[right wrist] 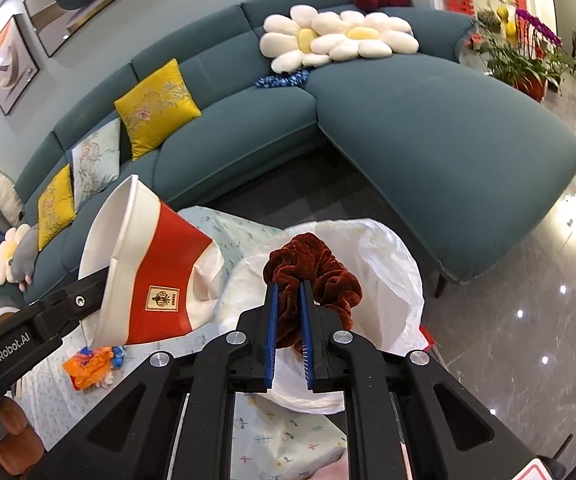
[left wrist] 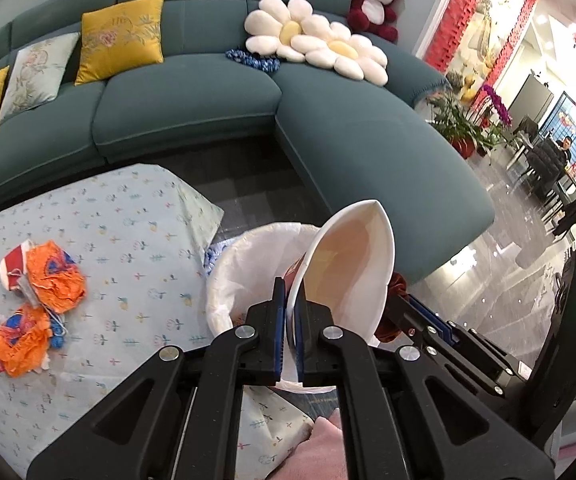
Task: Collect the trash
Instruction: 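Carry cup and dark red scrunchie over the white bin and release both, then withdraw both open tools from the bin back over the table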
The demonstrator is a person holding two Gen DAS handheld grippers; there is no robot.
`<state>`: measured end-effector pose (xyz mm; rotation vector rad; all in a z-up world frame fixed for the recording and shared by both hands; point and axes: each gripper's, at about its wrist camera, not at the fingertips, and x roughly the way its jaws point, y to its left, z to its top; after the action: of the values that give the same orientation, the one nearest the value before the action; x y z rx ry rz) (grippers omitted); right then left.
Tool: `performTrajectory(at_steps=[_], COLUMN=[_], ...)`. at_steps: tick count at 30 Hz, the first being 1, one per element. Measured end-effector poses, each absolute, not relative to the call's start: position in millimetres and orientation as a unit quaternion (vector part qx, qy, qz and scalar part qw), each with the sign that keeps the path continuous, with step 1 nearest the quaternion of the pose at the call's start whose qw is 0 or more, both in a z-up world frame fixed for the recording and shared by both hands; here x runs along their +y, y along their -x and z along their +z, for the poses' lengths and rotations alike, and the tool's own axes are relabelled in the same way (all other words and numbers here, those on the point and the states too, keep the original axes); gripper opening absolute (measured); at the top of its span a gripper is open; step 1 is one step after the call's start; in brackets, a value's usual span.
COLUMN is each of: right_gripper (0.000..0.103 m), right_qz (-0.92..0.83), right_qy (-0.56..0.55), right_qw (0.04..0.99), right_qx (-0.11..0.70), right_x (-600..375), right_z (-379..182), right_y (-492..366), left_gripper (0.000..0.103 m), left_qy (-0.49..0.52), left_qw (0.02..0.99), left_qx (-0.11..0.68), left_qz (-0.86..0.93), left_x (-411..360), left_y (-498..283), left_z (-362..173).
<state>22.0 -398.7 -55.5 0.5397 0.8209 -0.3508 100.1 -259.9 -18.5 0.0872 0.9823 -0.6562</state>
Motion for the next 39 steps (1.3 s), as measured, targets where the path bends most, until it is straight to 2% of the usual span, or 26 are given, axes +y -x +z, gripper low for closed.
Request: performTrajectory(at_steps=[3, 5, 6, 7, 9, 10, 14, 18, 24, 29, 39], right_gripper=[0.011, 0.016, 0.017, 0.023, 0.033, 0.038, 0.040, 0.046, 0.047, 0.051, 0.051], right_qz=[-0.171, -0.176, -0.187, -0.188, -0.192, -0.195, -0.197, -0.198, -0.191, -0.181, -0.162], right_qy=[-0.262, -0.259, -0.256, -0.259, -0.265, -0.265, -0.263, -0.261, -0.254, -0.247, -0.219], right_qw=[0.863, 0.861, 0.860, 0.859, 0.857, 0.857, 0.856, 0.856, 0.859, 0.865, 0.872], right_qx=[0.397, 0.399, 0.400, 0.401, 0.398, 0.397, 0.399, 0.400, 0.402, 0.399, 0.407], right_x=[-402.7, -403.0, -403.9, -404.4, -405.9, -405.5, -402.6, -397.0, -382.4, -364.6, -328.0], right_z=[-64.3, -68.6, -70.3, -71.8, -73.5, -73.7, -74.8, -74.3, -68.6, -59.5, -47.7], right_y=[-22.4, -23.3, -23.6, -24.4, -24.3, -23.3, -23.7, -23.9, -25.3, -25.7, -36.3], left_gripper=[0.004, 0.009, 0.022, 0.040, 0.054, 0.054, 0.054, 0.054, 0.054, 0.054, 0.054], left_qy=[-0.043, -0.041, -0.038, -0.037, -0.036, -0.036, -0.042, -0.043, -0.034, -0.027, -0.011], left_qw=[0.826, 0.825, 0.825, 0.826, 0.834, 0.838, 0.840, 0.844, 0.849, 0.852, 0.860], left_qx=[0.468, 0.471, 0.471, 0.471, 0.465, 0.460, 0.459, 0.455, 0.456, 0.455, 0.451], left_qz=[-0.310, -0.311, -0.311, -0.307, -0.294, -0.292, -0.287, -0.280, -0.267, -0.257, -0.237], left_x=[-266.8, -269.6, -270.4, -270.3, -268.7, -267.3, -263.0, -253.6, -234.2, -218.4, -180.5], left_y=[-101.8, -103.1, -103.6, -103.8, -103.7, -103.5, -104.5, -104.3, -107.0, -107.7, -114.0], left_z=[-25.4, -27.6, -27.9, -27.8, -26.5, -25.7, -26.1, -25.0, -23.7, -22.0, -15.1])
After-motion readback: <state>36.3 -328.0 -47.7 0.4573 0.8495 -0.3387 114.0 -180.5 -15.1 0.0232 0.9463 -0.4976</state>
